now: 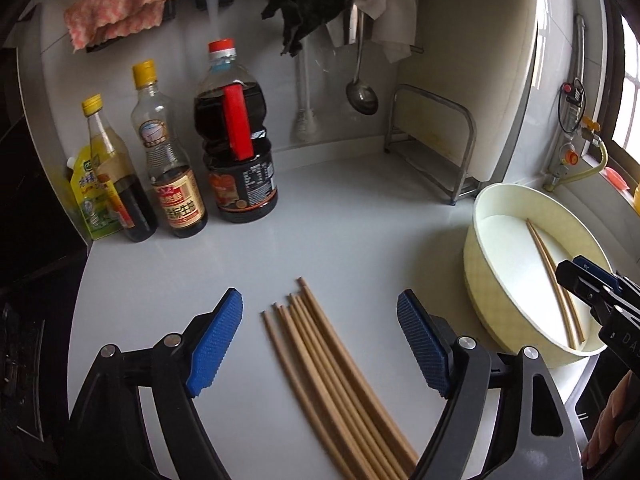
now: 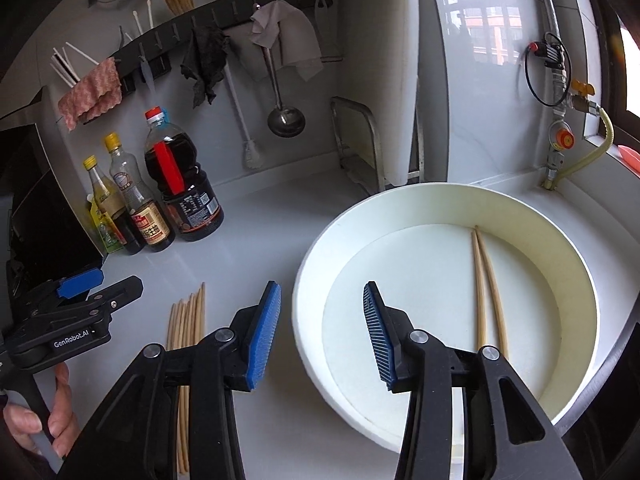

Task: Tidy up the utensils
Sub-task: 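Move both open grippers back to the chopstick pile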

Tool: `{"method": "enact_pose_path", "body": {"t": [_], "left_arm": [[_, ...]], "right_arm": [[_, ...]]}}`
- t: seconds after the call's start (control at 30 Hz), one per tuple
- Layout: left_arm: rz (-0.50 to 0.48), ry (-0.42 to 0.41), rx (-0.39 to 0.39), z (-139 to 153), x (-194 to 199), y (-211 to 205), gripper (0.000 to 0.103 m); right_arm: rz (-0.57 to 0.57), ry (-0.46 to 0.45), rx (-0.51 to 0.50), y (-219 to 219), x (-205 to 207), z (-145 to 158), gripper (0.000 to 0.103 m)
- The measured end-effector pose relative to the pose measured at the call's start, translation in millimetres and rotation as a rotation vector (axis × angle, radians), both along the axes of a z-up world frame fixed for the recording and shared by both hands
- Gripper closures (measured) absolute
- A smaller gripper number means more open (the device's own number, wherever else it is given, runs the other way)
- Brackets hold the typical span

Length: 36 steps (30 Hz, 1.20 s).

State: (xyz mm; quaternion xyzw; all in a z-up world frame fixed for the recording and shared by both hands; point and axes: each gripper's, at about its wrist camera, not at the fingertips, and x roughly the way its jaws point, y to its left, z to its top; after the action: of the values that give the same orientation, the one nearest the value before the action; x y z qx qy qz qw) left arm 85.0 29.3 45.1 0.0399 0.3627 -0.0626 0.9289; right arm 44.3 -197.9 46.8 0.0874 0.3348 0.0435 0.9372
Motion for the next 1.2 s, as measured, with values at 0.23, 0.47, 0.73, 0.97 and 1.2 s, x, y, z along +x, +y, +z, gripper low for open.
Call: {"method": "enact_pose_path", "body": {"t": [0.23,0.47,0.73,0.97,1.2], "left_arm": [[0.017,0.005,0.044,-27.1,-9.4,45.6,0.022],[0.050,0.065,0.020,-48.2,0.5,73.7,0.022],[0.137,0.092,-0.028,-67.4,2.5,87.5,0.021],[0.196,0.084,-0.001,-74.3,-9.4,82.2,0.021],[0.219,0.091,0.007,-77.8,-17.6,77.8,0.021]], "right_arm": [[0.117,-0.003,-0.007,62.3,2.3,-4.3,0.057],[0.200,0.081,-0.019,96.8,24.1,-39.5,0.056],[0.255,0.143,-0.026,101.1,28.1,-67.5,0.057],[0.357,0.181,-0.031,116.1,28.2,-78.4,0.057],[0.391,0.194,-0.051,118.5,27.8,-80.5,0.056]]}}
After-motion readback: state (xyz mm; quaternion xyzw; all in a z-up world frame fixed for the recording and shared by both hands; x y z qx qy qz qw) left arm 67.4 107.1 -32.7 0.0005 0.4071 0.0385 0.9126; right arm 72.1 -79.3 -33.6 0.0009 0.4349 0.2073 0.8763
